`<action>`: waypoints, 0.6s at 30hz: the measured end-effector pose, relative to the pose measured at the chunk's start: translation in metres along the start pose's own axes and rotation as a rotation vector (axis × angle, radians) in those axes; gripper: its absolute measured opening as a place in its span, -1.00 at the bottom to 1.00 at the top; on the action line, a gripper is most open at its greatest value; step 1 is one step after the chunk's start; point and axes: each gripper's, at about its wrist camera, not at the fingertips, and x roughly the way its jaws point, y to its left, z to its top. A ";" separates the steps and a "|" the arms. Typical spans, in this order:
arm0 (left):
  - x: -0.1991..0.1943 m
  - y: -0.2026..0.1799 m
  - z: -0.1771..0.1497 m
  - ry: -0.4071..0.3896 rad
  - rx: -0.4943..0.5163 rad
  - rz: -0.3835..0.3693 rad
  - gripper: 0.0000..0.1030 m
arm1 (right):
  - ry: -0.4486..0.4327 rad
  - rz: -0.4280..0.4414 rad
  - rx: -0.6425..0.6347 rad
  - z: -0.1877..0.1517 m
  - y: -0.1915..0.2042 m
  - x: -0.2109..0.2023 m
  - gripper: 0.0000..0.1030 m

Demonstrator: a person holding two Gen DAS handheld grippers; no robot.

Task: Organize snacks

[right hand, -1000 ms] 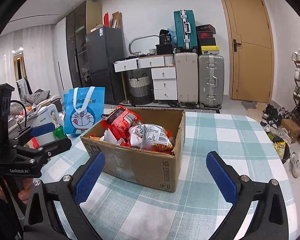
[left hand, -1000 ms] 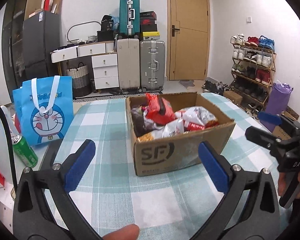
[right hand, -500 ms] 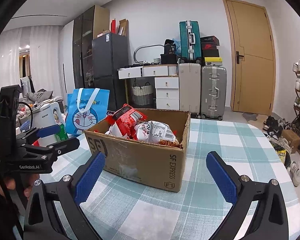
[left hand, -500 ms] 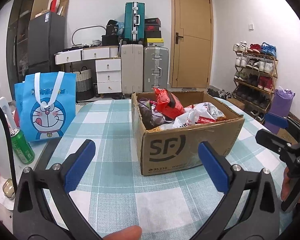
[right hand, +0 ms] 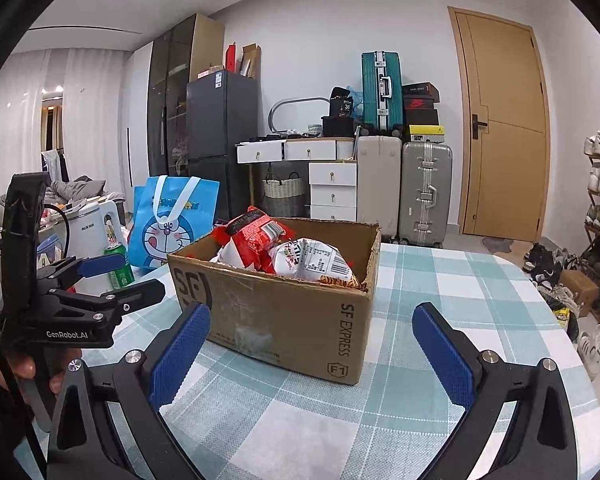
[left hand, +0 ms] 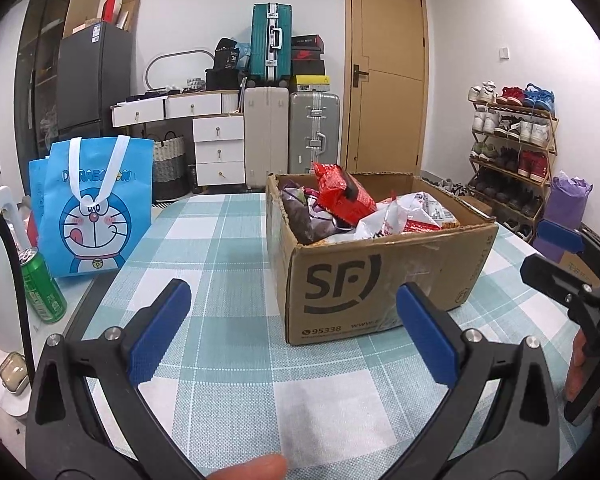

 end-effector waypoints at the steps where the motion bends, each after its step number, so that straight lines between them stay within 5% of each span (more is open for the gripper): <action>1: 0.000 0.001 0.000 -0.004 -0.003 -0.001 0.99 | 0.000 -0.001 0.000 -0.001 -0.001 0.000 0.99; 18: -0.006 0.001 -0.005 -0.021 -0.006 0.002 0.99 | -0.010 -0.018 -0.002 -0.005 0.000 0.000 0.99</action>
